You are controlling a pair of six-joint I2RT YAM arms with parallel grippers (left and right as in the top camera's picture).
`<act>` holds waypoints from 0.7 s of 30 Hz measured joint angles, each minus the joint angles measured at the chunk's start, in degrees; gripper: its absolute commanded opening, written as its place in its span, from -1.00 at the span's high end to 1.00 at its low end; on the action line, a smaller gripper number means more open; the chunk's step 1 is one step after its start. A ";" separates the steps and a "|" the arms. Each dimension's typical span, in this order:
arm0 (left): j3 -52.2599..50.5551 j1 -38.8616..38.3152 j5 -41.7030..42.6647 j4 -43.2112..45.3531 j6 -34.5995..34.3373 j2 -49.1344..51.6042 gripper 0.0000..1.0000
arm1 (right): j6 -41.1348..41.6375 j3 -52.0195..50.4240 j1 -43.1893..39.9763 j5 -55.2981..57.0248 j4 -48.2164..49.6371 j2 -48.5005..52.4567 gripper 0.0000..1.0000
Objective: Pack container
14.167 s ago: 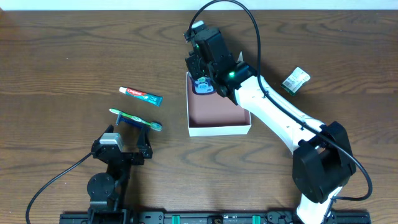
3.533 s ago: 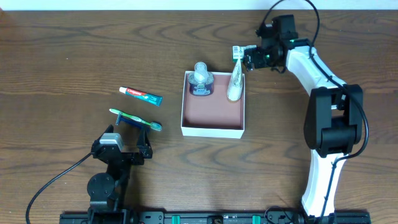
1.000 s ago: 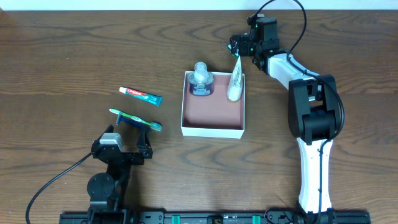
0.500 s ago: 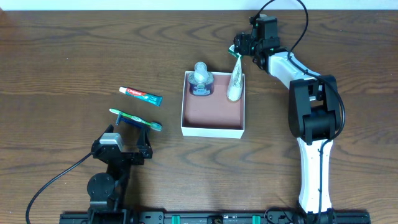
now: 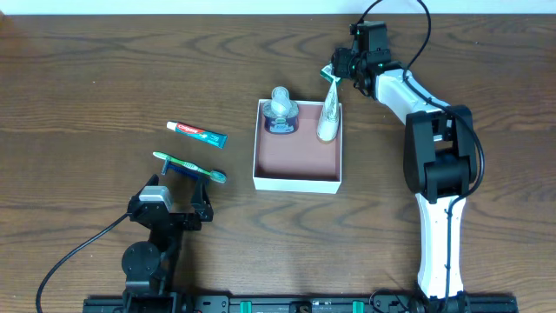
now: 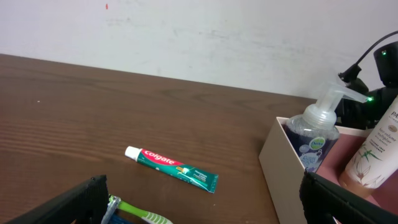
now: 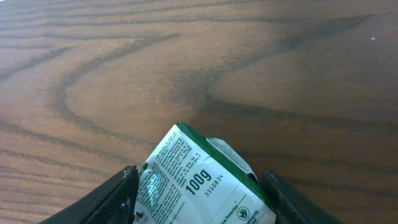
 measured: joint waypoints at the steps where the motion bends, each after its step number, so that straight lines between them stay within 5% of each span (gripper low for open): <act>1: 0.00 0.00 0.00 0.00 -0.02 0.00 -0.96 | -0.33 0.04 0.00 0.22 -0.46 -0.09 -0.19; 12: 0.00 0.00 0.00 0.00 -0.02 0.00 -0.96 | -0.09 1.27 -2.51 0.90 -12.02 -1.95 -0.23; 21: 0.00 0.00 0.00 0.00 0.00 0.00 -0.96 | 2.78 2.29 -4.70 4.20 -27.67 -3.80 -0.60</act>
